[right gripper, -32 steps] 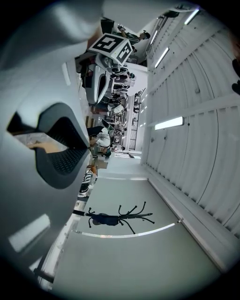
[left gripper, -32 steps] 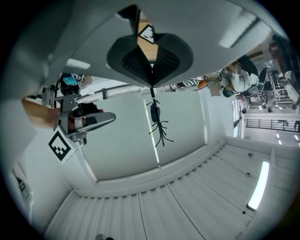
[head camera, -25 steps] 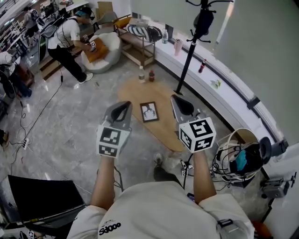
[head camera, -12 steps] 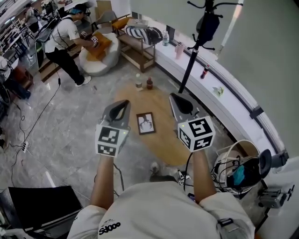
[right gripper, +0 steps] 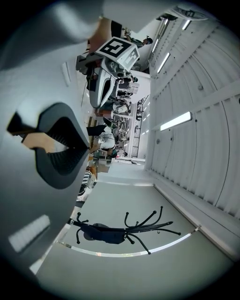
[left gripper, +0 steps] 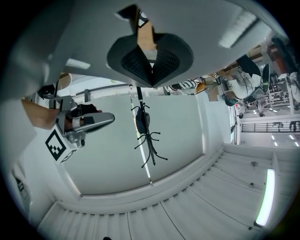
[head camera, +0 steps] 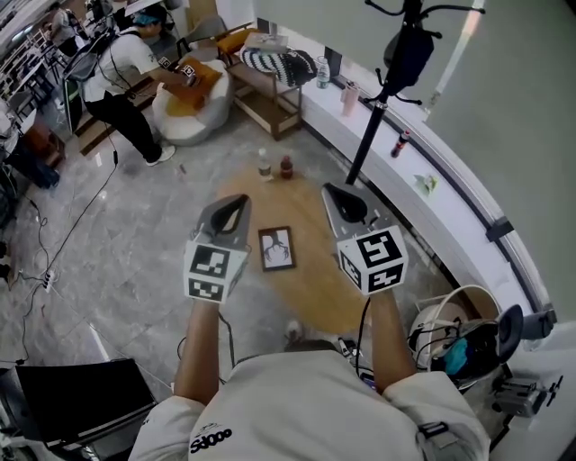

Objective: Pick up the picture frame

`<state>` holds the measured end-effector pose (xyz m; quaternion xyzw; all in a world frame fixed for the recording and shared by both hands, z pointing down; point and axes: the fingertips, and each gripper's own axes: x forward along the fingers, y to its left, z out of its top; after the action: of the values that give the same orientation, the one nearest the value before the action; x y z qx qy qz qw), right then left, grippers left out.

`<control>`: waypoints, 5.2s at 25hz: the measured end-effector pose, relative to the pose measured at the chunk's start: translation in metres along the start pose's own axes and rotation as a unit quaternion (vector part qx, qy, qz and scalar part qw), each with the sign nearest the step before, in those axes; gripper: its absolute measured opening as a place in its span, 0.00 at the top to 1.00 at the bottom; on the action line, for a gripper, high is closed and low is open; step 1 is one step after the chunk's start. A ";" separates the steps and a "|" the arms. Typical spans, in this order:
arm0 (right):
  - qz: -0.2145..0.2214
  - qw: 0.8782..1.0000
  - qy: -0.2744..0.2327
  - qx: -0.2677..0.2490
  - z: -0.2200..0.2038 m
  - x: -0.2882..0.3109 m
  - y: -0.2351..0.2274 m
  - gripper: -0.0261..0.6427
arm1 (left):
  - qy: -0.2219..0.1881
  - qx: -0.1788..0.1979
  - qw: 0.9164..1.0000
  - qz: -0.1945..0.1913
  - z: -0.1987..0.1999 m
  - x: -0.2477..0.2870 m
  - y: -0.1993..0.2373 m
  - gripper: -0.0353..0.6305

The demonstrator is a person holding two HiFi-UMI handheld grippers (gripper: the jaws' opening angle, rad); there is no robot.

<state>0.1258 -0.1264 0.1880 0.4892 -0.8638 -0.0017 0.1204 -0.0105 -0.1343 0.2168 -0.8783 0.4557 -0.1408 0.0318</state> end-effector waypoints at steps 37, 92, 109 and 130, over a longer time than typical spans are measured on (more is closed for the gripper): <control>0.026 0.993 0.109 0.043 -0.129 0.105 -0.022 0.96 | 0.092 -0.075 0.993 -0.020 -0.136 0.102 0.015 0.93; 0.035 0.931 0.329 0.155 -0.456 0.191 0.048 0.96 | 0.342 -0.251 0.905 0.014 -0.569 0.164 -0.012 0.70; 0.055 0.911 0.371 0.174 -0.529 0.191 0.081 0.96 | 0.407 -0.311 0.856 0.066 -0.660 0.150 -0.053 0.42; 0.070 0.902 0.386 0.180 -0.546 0.168 0.110 0.96 | 0.402 -0.358 0.840 0.065 -0.692 0.122 -0.082 0.40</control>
<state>0.0650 -0.1485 0.7661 0.4037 -0.7671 0.3514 0.3538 -0.0702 -0.1358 0.9214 -0.6629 0.5033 -0.3064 -0.4619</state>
